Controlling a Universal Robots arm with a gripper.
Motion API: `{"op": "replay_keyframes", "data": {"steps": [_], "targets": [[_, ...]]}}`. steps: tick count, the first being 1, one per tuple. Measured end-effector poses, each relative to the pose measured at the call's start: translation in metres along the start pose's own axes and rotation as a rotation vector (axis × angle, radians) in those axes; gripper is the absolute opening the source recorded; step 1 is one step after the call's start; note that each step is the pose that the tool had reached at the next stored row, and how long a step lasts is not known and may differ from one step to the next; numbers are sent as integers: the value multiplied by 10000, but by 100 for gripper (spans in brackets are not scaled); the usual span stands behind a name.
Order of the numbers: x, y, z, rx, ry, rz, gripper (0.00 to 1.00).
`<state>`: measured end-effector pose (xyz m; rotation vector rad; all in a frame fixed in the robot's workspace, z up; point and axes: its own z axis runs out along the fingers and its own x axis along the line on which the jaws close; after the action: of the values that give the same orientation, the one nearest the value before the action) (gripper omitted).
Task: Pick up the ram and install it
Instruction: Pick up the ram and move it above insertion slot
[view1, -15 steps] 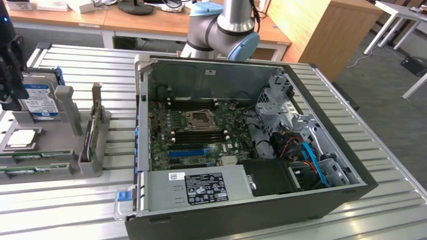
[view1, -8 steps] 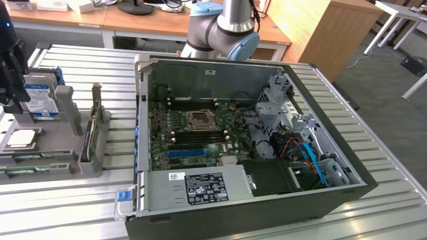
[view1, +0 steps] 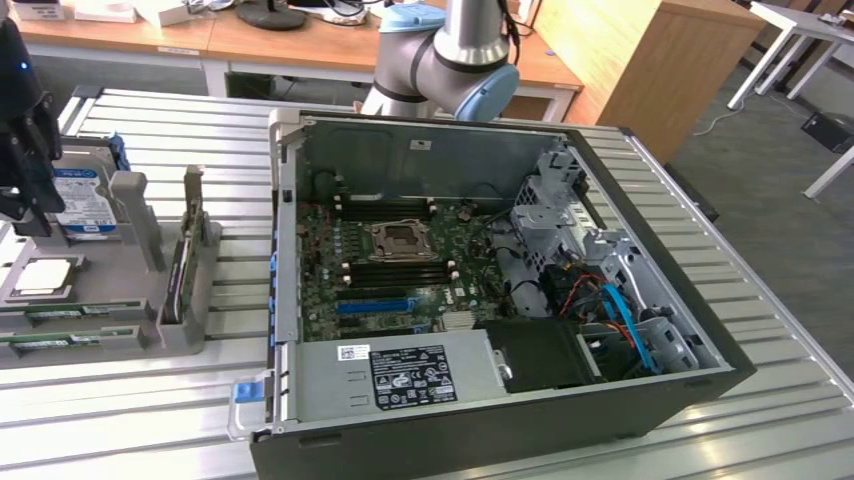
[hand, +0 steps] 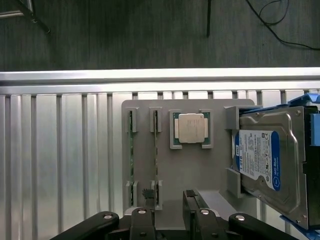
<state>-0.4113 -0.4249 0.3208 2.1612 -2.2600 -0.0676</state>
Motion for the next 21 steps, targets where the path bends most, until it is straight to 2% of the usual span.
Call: {"op": "replay_keyframes", "data": {"steps": [13,18,21], "targets": [[4,-8,199,-1,2,-65,36],[7,-8,204,-1,3,-71,36],[49,-10,202,-2,4,-72,36]]}}
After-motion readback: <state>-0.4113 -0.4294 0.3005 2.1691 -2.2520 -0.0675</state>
